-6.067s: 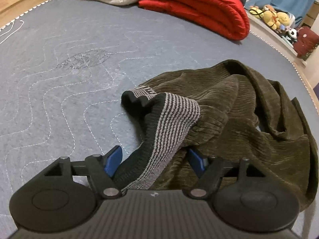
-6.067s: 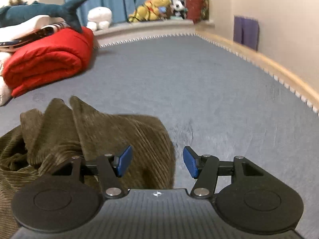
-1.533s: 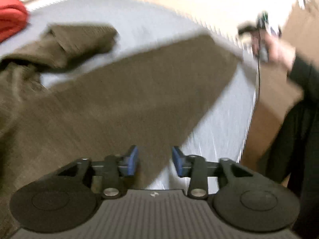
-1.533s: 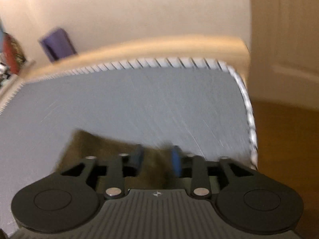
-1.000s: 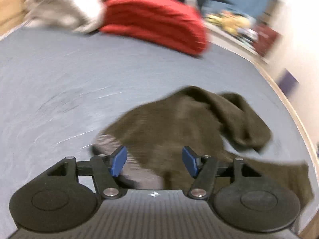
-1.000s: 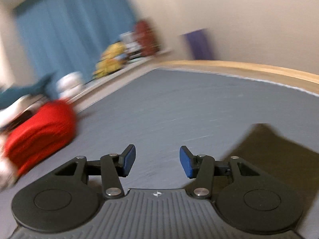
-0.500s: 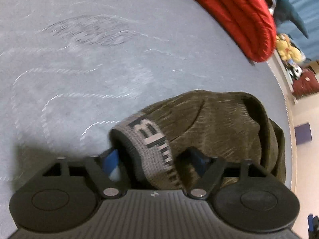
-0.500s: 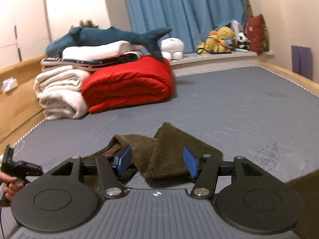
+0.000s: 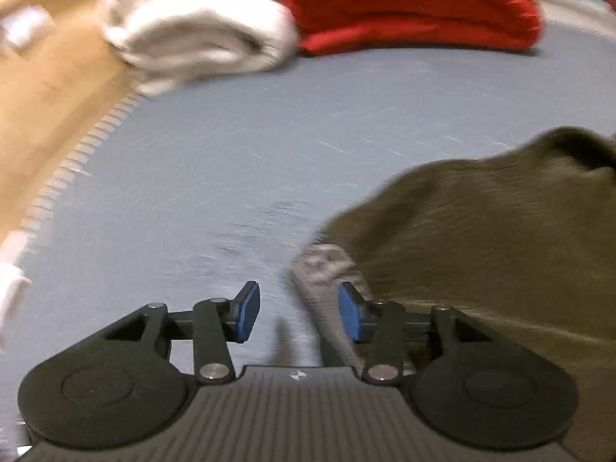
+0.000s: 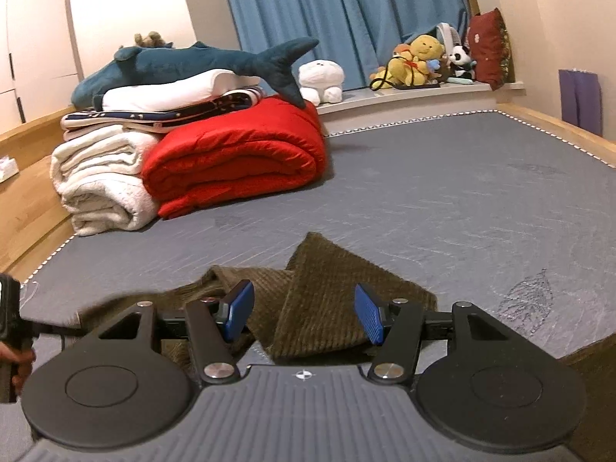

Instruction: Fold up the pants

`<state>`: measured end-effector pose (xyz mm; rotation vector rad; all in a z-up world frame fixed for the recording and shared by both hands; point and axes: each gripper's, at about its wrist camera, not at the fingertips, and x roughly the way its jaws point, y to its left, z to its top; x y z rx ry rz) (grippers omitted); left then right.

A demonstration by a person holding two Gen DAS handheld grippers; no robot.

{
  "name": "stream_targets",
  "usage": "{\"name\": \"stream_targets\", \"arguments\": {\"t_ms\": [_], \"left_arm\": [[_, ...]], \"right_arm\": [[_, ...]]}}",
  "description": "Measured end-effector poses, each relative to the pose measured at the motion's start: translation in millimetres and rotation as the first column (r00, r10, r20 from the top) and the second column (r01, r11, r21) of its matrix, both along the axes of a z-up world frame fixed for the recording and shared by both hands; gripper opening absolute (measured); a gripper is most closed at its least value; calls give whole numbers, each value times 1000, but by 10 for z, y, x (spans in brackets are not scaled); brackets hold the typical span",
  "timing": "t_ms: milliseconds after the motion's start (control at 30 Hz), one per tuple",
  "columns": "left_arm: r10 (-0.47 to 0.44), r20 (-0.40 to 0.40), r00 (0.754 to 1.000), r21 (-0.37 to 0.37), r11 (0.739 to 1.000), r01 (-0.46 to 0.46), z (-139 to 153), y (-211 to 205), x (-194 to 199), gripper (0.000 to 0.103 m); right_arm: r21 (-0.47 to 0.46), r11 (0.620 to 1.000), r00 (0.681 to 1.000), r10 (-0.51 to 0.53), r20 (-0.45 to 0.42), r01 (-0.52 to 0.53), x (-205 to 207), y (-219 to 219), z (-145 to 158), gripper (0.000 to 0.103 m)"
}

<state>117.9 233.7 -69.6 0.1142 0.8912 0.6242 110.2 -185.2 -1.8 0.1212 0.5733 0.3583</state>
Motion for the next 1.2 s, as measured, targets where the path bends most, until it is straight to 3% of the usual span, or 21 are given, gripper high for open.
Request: {"name": "stream_targets", "arguments": {"t_ms": [33,100,133,200,233,300,333,400,433,500,567,633,700,800,867,933,1033,1200], "left_arm": [[-10,43,999,26,1000,9,111,-99,-47,51],[-86,121,989,10,996,86,284,-320,-159,51],[-131,134,982,-24,991,135,309,-408,-202,51],[-225,143,964,-188,950,250,220,-541,-245,51],[-247,107,963,-270,925,267,73,-569,-236,49],[-247,-78,966,-314,926,212,-295,-603,-189,44],[-243,-77,967,-303,930,210,-358,-620,-223,44],[-235,-96,967,-236,949,207,-219,-787,-241,38],[-240,-46,970,-200,953,227,-21,-927,-272,38],[-255,74,964,-221,939,265,325,-1141,-375,40],[-240,160,958,-303,911,279,657,-1365,-479,40],[-253,209,945,-344,885,313,885,-1580,-568,42],[-293,266,918,-333,866,373,1046,-1837,-743,48],[-345,327,880,-279,854,439,1037,-2170,-857,55],[-358,259,897,-264,867,422,959,-2278,-572,55],[-416,287,863,-256,834,488,892,-2421,-539,55],[-437,230,870,-229,844,485,781,-2520,-432,55],[-437,253,863,-301,812,500,748,-2461,-340,55]], "right_arm": [[-5,1000,1000,-14,-6,14,25,-19,-15,60],[-4,999,999,-39,-20,39,75,-75,-32,60],[-2,998,998,-55,-24,55,106,-115,-40,60],[2,996,996,-87,-29,87,170,-185,-56,60],[4,994,994,-105,-30,105,205,-220,-62,60],[8,990,989,-142,-32,142,282,-288,-83,60],[9,988,987,-155,-35,156,321,-311,-97,60],[19,983,983,-179,-48,180,408,-378,-133,59],[30,980,979,-193,-61,195,460,-423,-162,59],[63,972,969,-220,-109,227,575,-515,-244,53],[106,960,956,-238,-174,259,701,-592,-354,53],[137,952,943,-236,-233,273,819,-636,-484,53],[146,950,932,-229,-281,277,925,-629,-616,53],[137,948,914,-228,-335,286,1072,-592,-799,61],[107,947,907,-254,-335,304,1134,-593,-887,67],[82,949,909,-263,-325,304,1179,-585,-954,71],[81,957,910,-236,-340,279,1275,-572,-1063,76],[80,974,926,-173,-336,212,1377,-482,-1171,76]]}}
